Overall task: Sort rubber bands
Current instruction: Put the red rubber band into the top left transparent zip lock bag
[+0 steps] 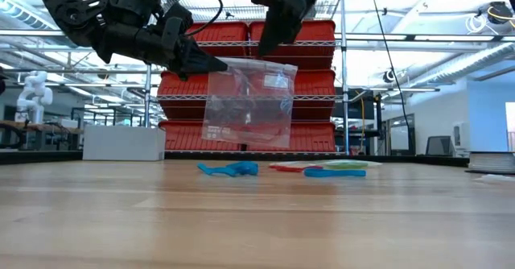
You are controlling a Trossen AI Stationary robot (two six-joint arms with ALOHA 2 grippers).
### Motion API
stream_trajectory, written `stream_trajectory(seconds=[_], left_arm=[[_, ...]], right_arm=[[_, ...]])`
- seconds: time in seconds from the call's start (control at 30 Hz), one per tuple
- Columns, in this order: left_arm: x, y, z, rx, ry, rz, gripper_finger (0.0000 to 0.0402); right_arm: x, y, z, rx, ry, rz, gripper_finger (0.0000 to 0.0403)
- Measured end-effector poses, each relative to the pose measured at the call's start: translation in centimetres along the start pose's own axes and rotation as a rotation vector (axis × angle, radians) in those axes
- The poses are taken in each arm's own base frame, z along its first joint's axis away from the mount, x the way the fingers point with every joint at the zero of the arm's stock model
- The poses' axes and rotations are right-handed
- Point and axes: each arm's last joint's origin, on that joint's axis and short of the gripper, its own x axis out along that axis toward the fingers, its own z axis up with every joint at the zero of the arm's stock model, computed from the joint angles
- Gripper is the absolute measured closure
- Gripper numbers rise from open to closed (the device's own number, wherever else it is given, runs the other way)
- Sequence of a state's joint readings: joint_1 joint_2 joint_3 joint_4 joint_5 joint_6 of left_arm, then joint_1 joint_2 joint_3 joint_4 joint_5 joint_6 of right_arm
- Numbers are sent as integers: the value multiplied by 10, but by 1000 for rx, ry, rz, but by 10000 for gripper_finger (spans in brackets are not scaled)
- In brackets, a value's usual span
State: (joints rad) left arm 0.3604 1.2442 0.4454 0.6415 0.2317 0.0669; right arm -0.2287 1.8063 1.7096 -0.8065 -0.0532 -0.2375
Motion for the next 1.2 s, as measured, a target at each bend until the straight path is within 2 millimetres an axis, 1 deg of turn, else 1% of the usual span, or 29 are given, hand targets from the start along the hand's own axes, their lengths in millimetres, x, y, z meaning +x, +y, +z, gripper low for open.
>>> stream_trajectory(seconds=[0.1, 0.17, 0.27, 0.37, 0.5, 0.6, 0.7, 0.73, 0.8, 0.9, 1.0, 1.07, 1.13, 1.2], left_arm=[[0, 0, 0, 0, 0, 0, 400], [0, 0, 0, 0, 0, 0, 400], [0, 0, 0, 0, 0, 1, 400], [0, 0, 0, 0, 0, 0, 400], [0, 0, 0, 0, -1, 0, 400], [0, 1, 0, 1, 0, 19, 400], [0, 2, 0, 0, 5, 80, 400], [0, 3, 0, 0, 5, 88, 400], [0, 3, 0, -1, 5, 90, 400], [0, 3, 0, -1, 4, 92, 400], [-1, 6, 0, -8, 4, 101, 400], [-2, 8, 0, -13, 4, 102, 400], [-2, 9, 0, -14, 4, 97, 400], [-2, 9, 0, -14, 3, 89, 400]], right_arm=[[1, 0, -1, 15, 15, 2, 398], [1, 0, -1, 23, 14, 2, 383], [1, 0, -1, 54, 15, 3, 348], [0, 0, -1, 91, 13, 3, 304], [-7, 4, -1, 126, 17, 7, 246], [-18, 11, -3, 146, 72, 40, 212], [-24, 20, -11, 202, 153, 72, 191], [-22, 24, -15, 219, 177, 78, 188], [-10, 33, -26, 243, 240, 90, 184], [18, 49, -47, 285, 279, 116, 184], [51, 64, -70, 369, 237, 166, 187], [68, 73, -84, 431, 187, 172, 189], [80, 79, -94, 488, 127, 152, 190], [88, 86, -103, 528, 83, 88, 191]])
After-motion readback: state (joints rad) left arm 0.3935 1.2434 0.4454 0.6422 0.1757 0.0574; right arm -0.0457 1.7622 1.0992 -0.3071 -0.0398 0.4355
